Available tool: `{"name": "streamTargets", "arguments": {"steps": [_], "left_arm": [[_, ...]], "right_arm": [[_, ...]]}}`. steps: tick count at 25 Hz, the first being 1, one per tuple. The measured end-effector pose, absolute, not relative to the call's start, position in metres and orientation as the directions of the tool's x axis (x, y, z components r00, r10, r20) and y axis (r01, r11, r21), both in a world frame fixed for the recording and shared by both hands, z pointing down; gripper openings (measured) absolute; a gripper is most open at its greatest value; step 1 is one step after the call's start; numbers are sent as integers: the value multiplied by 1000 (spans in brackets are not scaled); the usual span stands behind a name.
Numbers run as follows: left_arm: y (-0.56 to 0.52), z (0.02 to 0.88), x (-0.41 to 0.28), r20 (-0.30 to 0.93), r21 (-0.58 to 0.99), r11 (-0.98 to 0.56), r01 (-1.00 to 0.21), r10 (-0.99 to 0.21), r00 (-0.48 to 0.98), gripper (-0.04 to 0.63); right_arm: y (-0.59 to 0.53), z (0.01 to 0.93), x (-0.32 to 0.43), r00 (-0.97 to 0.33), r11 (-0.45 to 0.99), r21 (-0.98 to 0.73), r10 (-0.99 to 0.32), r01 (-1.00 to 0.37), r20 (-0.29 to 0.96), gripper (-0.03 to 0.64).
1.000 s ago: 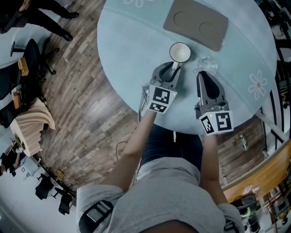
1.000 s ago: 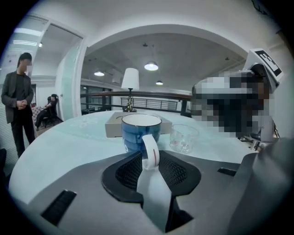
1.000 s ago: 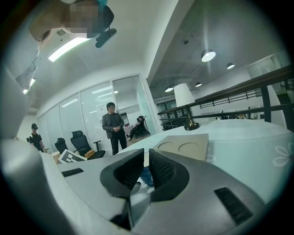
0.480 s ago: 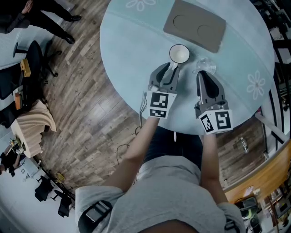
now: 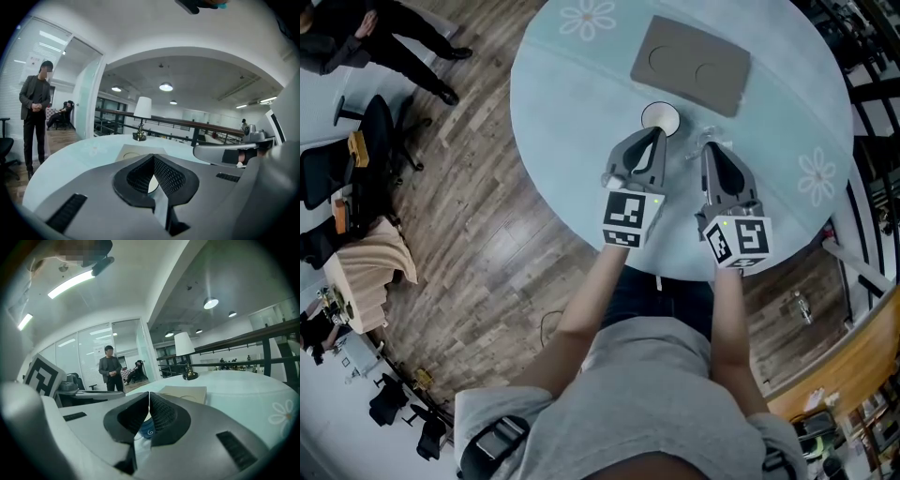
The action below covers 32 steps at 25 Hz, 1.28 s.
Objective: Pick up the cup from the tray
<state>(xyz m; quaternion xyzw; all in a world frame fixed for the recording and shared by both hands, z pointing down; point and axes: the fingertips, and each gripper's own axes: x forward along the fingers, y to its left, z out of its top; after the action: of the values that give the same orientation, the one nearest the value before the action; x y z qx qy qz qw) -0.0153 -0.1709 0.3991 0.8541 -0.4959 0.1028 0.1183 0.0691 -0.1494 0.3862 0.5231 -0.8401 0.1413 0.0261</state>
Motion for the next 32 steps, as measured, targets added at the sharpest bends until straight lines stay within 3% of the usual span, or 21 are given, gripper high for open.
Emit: {"name": "streamTargets", "arguments": {"steps": [16,32], "left_arm": [[-175,350,11,220,22,-493,-870,-846,486,8],[-174,354,12,230,-8,-500,-866,-844,485,8]], "right_arm": [[-154,348,83,-421,400,-154,-895,-903,144,8],[-157,343,82,-411,391,-147,-900,-908,147,8]]}}
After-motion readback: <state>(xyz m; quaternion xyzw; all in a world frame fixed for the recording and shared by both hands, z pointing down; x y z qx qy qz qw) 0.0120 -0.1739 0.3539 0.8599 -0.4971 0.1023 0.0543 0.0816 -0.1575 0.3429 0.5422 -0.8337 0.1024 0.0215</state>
